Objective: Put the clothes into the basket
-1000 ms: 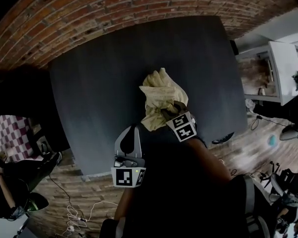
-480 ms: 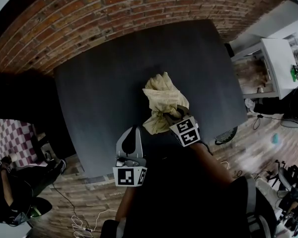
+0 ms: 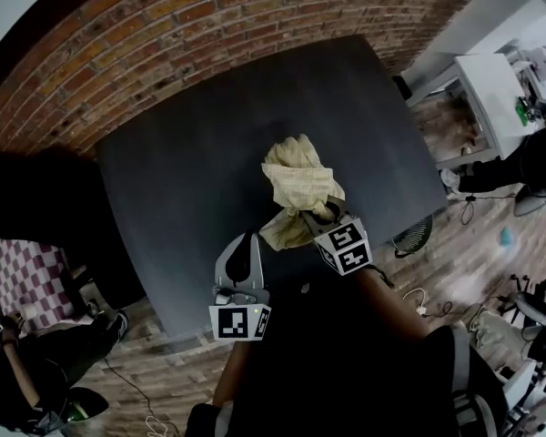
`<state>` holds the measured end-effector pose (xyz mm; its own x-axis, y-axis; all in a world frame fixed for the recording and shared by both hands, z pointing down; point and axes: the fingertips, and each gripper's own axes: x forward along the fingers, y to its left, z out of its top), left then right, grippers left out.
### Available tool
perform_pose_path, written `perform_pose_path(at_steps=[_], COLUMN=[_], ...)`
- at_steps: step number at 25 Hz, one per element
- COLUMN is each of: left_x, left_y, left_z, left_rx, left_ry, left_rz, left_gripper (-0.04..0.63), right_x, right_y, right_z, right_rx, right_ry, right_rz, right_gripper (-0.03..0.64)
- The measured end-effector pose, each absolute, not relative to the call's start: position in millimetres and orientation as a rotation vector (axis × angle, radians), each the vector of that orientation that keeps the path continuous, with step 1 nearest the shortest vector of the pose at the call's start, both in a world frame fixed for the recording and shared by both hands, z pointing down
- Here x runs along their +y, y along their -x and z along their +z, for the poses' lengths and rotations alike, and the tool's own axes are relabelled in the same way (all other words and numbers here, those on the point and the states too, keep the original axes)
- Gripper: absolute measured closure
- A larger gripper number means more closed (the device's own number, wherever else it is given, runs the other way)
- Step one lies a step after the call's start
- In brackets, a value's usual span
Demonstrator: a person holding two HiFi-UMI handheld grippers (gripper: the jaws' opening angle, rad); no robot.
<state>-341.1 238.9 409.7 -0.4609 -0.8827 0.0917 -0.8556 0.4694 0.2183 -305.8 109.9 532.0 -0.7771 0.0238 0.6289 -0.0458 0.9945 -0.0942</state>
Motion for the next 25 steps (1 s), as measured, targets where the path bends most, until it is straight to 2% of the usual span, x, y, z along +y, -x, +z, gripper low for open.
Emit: perform_pose_path(at_steps=[25], left_x=[179.6], left_y=[282.2], left_z=[391.7], left_rx=[-2.520], left_ry=[-1.586], left_rz=[-0.126], left_gripper=[0.592], right_x=[73.0], right_y=[238.8], right_z=[470.3], right_rx=[-2.613], right_ry=[-0.020], right_rz=[0.192], right_gripper=[0.508])
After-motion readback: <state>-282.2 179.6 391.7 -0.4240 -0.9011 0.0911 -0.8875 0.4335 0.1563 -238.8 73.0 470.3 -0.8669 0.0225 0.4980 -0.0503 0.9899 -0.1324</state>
